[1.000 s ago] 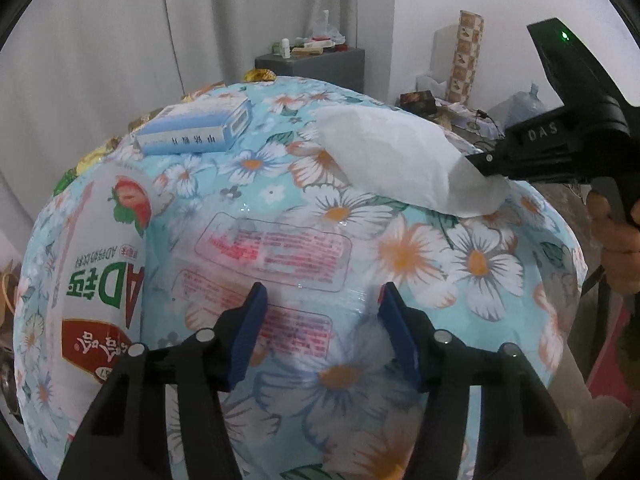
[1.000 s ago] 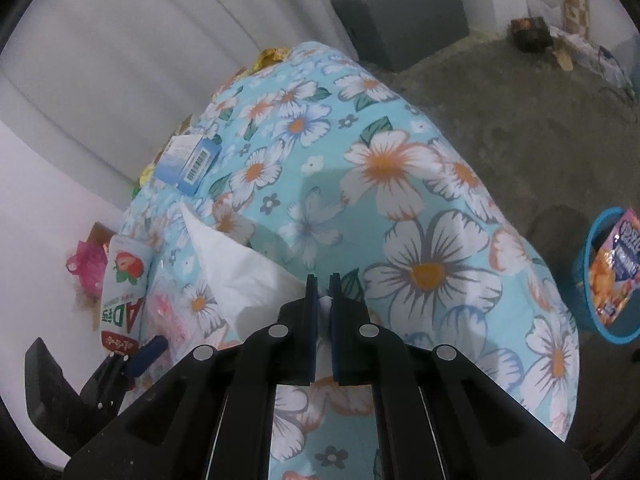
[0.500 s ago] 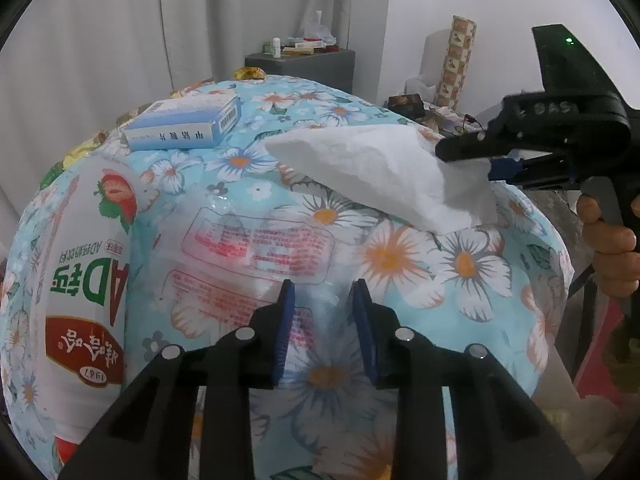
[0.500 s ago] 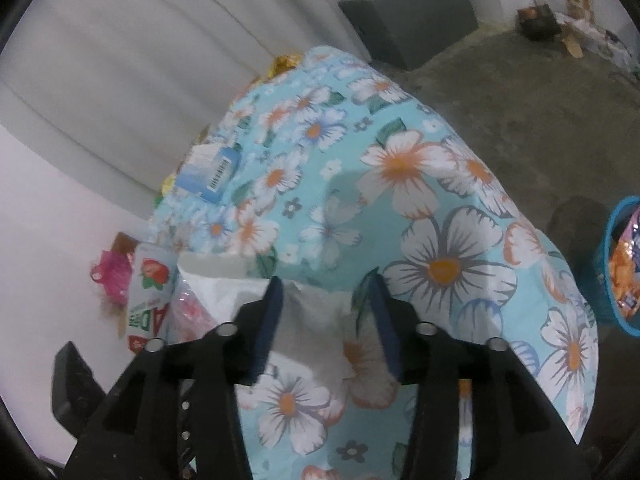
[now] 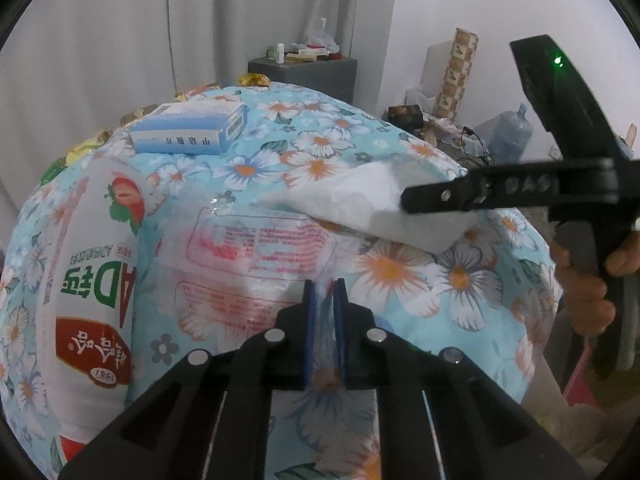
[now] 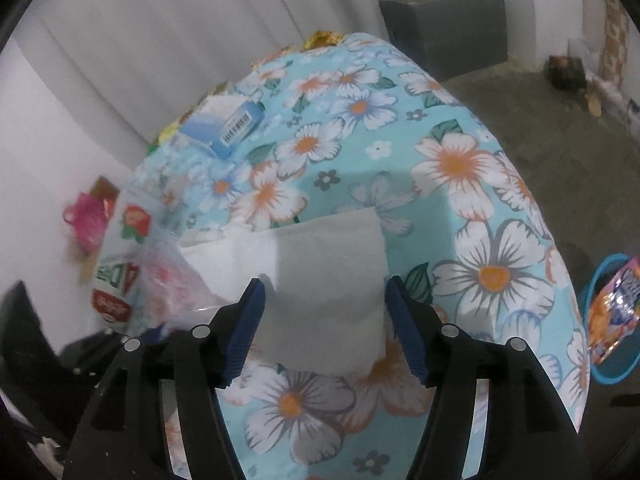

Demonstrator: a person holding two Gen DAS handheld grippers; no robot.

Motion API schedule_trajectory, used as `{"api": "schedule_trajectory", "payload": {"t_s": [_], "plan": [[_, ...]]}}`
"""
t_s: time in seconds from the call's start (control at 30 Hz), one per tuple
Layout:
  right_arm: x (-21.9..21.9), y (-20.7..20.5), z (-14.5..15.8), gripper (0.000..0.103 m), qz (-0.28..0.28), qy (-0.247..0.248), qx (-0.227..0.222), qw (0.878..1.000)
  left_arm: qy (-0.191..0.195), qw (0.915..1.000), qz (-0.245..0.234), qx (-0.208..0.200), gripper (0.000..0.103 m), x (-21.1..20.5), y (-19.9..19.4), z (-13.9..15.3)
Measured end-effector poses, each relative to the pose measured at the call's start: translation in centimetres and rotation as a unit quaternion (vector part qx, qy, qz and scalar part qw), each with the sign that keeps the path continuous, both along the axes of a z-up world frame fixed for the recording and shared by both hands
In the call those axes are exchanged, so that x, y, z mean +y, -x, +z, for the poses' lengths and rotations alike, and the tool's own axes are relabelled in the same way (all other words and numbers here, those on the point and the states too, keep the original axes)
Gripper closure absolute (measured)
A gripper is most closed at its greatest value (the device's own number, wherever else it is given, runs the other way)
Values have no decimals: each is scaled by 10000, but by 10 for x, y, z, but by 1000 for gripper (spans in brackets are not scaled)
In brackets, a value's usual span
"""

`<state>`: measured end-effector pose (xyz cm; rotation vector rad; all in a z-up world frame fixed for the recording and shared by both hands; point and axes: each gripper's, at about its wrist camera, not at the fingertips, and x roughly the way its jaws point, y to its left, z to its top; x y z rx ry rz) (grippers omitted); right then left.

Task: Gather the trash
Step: 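Grasp the clear printed plastic bag with the left tool while the right tool grasps a white tissue, then carry the plastic bag and tissue to the wastebasket and open both tools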

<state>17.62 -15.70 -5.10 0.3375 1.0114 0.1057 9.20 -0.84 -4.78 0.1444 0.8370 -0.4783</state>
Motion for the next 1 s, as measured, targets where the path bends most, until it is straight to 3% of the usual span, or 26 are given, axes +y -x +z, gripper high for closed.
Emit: {"api": "schedule_trajectory", "payload": {"t_s": [0.1, 0.33, 0.5, 1.0], "plan": [[4, -1, -3, 62, -25, 254, 11, 9997, 18, 10000, 18, -24, 95, 1, 1, 2], [2, 2, -5, 97, -34, 253, 64, 9997, 77, 9999, 47, -99, 95, 3, 3, 8], [-2, 8, 2, 102, -83, 26, -51, 9999, 137, 9998, 53, -156, 95, 5, 5, 13], [-40, 35, 56, 103, -526, -460, -795, 9944, 370, 9972, -116, -634, 96, 0, 13, 58]]}}
